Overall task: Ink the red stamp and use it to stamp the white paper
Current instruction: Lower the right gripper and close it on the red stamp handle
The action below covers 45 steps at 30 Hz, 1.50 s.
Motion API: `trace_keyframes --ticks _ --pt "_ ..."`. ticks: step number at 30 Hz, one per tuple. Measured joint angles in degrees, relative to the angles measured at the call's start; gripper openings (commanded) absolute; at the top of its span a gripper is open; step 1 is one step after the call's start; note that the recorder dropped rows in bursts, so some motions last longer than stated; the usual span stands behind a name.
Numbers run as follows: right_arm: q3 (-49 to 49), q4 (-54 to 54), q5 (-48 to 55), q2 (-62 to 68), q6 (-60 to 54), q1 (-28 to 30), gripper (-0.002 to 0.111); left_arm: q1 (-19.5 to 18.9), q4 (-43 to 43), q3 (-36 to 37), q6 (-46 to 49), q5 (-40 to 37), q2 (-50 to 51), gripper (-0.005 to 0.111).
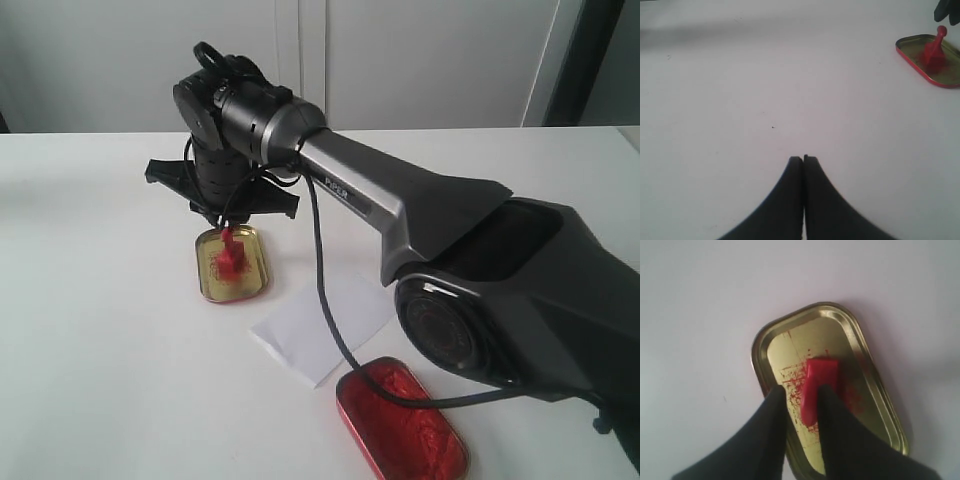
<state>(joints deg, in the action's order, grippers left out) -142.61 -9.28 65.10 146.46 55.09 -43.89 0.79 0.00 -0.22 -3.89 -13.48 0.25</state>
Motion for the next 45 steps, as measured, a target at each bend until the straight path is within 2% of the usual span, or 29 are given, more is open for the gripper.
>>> trace_keyframes --ticks 11,15,29,32,37,45 --pt "0.0 0.0 0.0 2.0 0.4 0.0 0.023 0.0 0.0 0.0 0.0 0.0 0.0 0.000" --pt "0.0 0.1 0.0 2.8 0.4 0.0 0.029 0.0 0.0 0.0 0.0 0.0 0.0 0.000" --pt "0.0 0.3 0.0 3.8 0.4 0.0 0.029 0.0 0.0 0.0 0.0 0.0 0.0 0.000" --pt "0.0 0.7 0.0 4.2 0.4 0.0 0.023 0.0 0.0 0.0 0.0 0.0 0.0 0.000" --pt "0.0 0.7 0.0 4.2 0.4 0.0 0.000 0.0 0.0 0.0 0.0 0.0 0.0 0.000" --pt "0.0 0.7 0.1 4.2 0.4 0.0 0.000 0.0 0.0 0.0 0.0 0.0 0.0 0.000"
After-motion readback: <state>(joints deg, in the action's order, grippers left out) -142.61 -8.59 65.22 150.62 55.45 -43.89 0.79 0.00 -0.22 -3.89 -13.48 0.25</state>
